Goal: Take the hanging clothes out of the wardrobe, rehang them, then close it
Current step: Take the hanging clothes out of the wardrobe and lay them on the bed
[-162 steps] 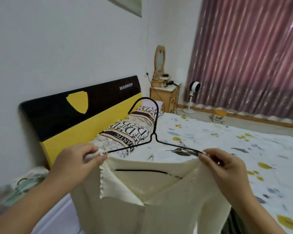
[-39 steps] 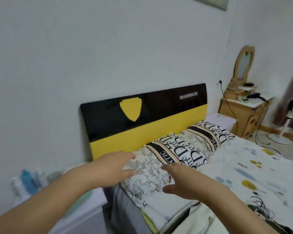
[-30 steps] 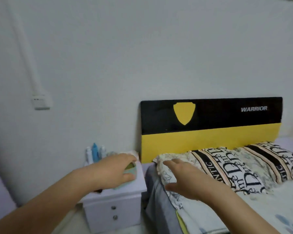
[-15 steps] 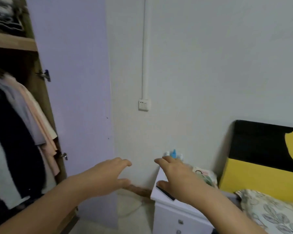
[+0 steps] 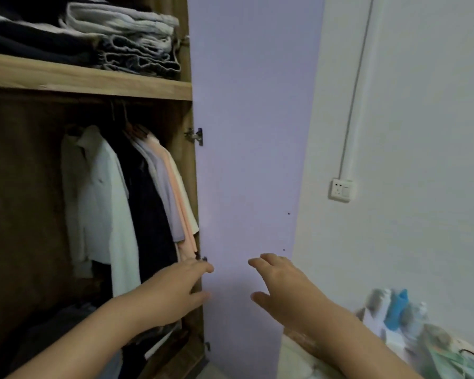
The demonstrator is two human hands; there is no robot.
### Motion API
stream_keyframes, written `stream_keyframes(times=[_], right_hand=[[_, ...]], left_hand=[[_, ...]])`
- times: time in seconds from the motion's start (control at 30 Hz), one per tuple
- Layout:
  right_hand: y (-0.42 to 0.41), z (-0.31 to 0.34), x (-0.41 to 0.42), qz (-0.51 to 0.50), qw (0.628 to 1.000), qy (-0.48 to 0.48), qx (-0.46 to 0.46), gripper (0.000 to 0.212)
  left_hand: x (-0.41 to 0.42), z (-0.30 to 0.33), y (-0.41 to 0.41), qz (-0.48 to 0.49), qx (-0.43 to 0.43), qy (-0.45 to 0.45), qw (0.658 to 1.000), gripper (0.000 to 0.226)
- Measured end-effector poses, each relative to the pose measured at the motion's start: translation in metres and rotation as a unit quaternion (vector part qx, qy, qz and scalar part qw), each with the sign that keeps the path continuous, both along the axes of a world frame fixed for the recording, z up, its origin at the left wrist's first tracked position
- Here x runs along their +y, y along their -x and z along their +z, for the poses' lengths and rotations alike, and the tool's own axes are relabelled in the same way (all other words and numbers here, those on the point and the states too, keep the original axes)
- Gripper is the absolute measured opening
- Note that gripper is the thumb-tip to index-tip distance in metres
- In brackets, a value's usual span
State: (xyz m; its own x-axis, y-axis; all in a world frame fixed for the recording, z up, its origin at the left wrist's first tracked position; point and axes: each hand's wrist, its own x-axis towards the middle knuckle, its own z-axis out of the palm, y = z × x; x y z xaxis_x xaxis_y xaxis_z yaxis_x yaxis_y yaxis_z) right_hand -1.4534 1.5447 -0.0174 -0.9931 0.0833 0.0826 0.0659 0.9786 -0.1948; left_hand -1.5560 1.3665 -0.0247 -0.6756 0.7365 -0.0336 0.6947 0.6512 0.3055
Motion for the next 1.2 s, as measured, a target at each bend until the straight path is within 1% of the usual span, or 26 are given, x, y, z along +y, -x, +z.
stream_keyframes(times=[0.27,0.47,0.7,0.9,1.07,1.2], right_hand=[[0.11,0.008,-0.023,0.102,0.993,0.024,0.046,0.044],[0.191,0.022,-0.028,0.189,0.979,0.031,0.062,0.054],[0.264,0.031,-0.054,0.252,0.963,0.056,0.071,0.055],[0.328,0.044,-0.092,0.265,0.958,0.055,0.1,0.055],[0.388,0.061,-0.129,0.237,0.96,0.082,0.123,0.057],[0.435,0.079,-0.159,0.204,0.958,0.118,0.164,0.059]], left_hand=[[-0.04,0.01,0.062,0.108,0.02,-0.013,0.994,0.051],[-0.057,0.018,0.112,0.187,0.044,-0.033,0.981,0.051],[-0.086,0.026,0.161,0.267,0.055,-0.066,0.96,0.052],[-0.12,0.039,0.224,0.301,0.079,-0.072,0.948,0.053],[-0.157,0.047,0.282,0.311,0.077,-0.064,0.945,0.053],[-0.187,0.058,0.323,0.312,0.082,-0.065,0.944,0.053]])
